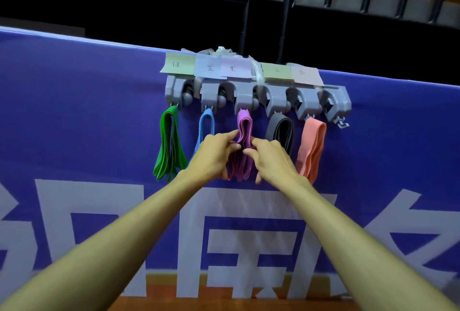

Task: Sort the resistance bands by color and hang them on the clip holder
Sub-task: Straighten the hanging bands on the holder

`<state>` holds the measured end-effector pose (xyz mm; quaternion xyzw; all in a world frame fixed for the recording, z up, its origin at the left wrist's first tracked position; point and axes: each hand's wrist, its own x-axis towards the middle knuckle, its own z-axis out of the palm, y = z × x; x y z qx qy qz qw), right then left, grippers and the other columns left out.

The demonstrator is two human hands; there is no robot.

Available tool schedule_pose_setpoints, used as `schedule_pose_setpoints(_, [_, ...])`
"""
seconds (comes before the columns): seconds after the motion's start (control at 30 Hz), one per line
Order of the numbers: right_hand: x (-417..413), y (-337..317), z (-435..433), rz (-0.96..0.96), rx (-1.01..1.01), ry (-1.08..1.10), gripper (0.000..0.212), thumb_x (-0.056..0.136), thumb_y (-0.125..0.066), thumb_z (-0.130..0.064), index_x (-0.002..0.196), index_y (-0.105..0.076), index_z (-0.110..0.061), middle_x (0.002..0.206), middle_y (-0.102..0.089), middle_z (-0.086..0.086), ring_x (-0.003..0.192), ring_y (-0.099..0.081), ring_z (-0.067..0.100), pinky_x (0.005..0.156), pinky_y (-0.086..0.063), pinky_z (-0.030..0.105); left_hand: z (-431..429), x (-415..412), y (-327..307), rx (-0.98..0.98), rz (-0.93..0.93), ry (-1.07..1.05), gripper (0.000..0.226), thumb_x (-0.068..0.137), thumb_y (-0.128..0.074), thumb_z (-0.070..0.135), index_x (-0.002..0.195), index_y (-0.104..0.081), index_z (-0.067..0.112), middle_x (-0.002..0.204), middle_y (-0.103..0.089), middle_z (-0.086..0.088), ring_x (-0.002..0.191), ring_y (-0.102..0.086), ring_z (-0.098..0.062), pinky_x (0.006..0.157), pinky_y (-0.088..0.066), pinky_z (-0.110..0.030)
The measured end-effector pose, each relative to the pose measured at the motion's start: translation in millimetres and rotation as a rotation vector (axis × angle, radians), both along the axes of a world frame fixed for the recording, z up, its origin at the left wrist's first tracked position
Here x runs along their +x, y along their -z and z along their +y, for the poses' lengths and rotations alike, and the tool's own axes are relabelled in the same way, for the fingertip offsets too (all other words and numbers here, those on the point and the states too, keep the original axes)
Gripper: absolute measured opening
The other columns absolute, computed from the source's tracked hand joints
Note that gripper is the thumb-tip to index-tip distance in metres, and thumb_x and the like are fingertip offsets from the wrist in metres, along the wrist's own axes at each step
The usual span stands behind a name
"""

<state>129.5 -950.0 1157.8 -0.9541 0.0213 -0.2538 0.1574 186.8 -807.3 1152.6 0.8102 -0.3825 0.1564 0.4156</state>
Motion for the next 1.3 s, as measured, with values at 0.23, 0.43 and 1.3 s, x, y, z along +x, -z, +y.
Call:
schedule_pose_setpoints(0.23, [-10.7,-17.1,-7.3,-0.089,0.29,-0.09,0.071,0.083,-0.072,-0.036,0.145,-0.038,-0.026,0.141,-0.051,0.007,0.042,-0.065,0.018,0.069,-0.059,0.036,5.5,-1.2,-11.4,-0.202,0.023,-0.032,0.051,0.091,-0.06,0.023,0.14,-0.046,0.029,0.129,-0.061,0.005,0.087,-0.07,-0.027,0.078,-0.058,-0.038])
schedule_pose_setpoints(0.43, [-13.9,-30.9,-6.1,-0.262,0.345,-0.097,0.041,0.095,-0.054,-0.039,0.134,-0.054,-0.027,0.111,-0.071,-0.003,0.043,-0.065,0.016,0.073,-0.045,0.005,-1.9,-5.7,-25.3,-0.333,0.001,-0.019,0.032,0.094,-0.057,0.035,0.124,-0.062,0.027,0.122,-0.064,0.013,0.044,-0.064,-0.025,0.044,-0.046,-0.017])
schedule_pose_setpoints(1.3, [-22.7,-48.2,14.2,-0.45,0.157,-0.115,0.02,0.093,-0.058,-0.019,0.107,-0.072,-0.017,0.09,-0.072,-0.003,0.037,-0.06,0.011,0.065,-0.053,0.017,65.4,-8.7,-38.7,-0.478,-0.051,-0.157,0.02,0.093,-0.053,0.014,0.105,-0.068,0.019,0.103,-0.07,0.011,0.035,-0.058,-0.022,0.036,-0.039,-0.019])
